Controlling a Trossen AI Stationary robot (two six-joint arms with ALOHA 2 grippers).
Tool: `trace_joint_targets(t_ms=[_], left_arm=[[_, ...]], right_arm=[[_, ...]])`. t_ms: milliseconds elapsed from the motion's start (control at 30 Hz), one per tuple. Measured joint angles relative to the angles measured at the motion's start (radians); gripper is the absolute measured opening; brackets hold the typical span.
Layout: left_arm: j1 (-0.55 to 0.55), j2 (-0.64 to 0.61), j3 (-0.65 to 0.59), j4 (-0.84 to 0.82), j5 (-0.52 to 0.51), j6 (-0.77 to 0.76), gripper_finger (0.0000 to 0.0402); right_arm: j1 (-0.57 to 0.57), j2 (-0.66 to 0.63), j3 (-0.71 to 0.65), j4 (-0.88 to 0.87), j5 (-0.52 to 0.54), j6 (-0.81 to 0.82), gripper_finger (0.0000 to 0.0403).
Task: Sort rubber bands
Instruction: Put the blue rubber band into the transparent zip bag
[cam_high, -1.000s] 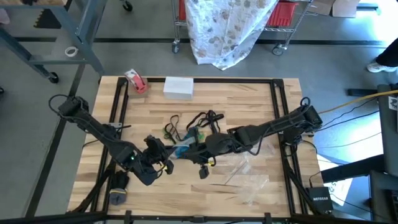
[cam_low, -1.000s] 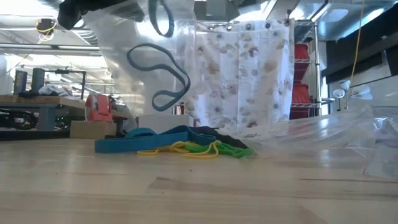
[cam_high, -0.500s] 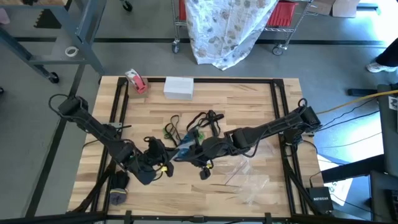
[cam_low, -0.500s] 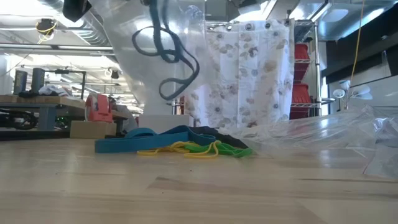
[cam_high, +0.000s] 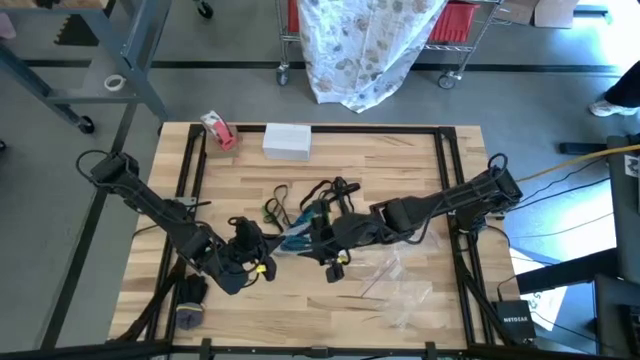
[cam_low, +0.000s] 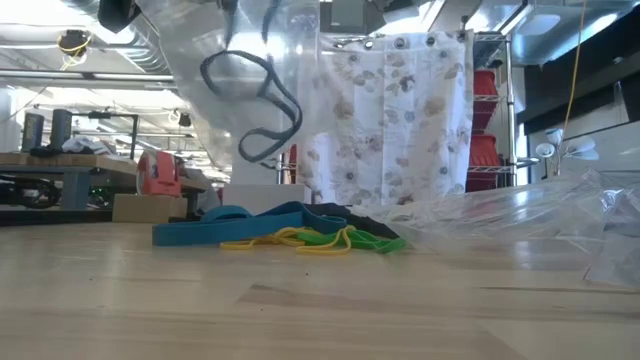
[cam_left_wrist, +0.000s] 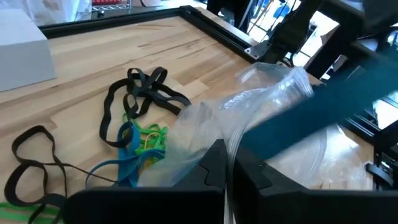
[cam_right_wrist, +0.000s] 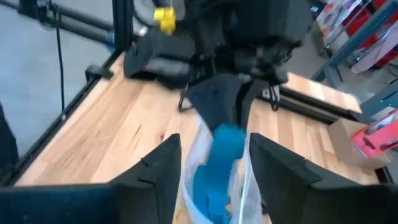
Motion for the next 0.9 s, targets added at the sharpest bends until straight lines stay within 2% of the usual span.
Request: trace_joint_targets(t_ms=[100, 233, 367, 500, 600, 767, 900], left_arm=[[0.002, 0.000, 0.000, -0.001, 0.000, -0.001, 0.0000], [0.002, 0.000, 0.000, -0.002, 0.001, 0.004, 0.0000], [0.001, 0.000, 0.000, -0.003, 0.005, 0.015, 0.0000], [-0.012, -0.045, 0.000, -0.019, 0.062, 0.046, 0.0000], [-0.028, -0.109, 0.001, -0.122, 0.064, 0.019, 0.0000], [-0.030, -0.226, 0.001, -0.402, 0.097, -0.193, 0.0000], [0.002, -0.291, 0.001, -0.571, 0.269, -0.279, 0.0000]], right_arm=[[0.000, 0.000, 0.000, -0.075, 0.007, -0.002, 0.0184], [0.000, 0.001, 0.000, -0.153, 0.104, -0.022, 0.0184], [0.001, 0.001, 0.000, -0.185, 0.068, 0.008, 0.0184], [0.000, 0.001, -0.003, -0.275, 0.050, 0.058, 0.0184], [0.000, 0.001, -0.028, -0.298, 0.079, 0.077, 0.0184], [-0.022, 0.006, -0.128, -0.187, 0.073, 0.086, 0.0184], [-0.049, 0.014, -0.254, 0.031, 0.038, 0.088, 0.0184]])
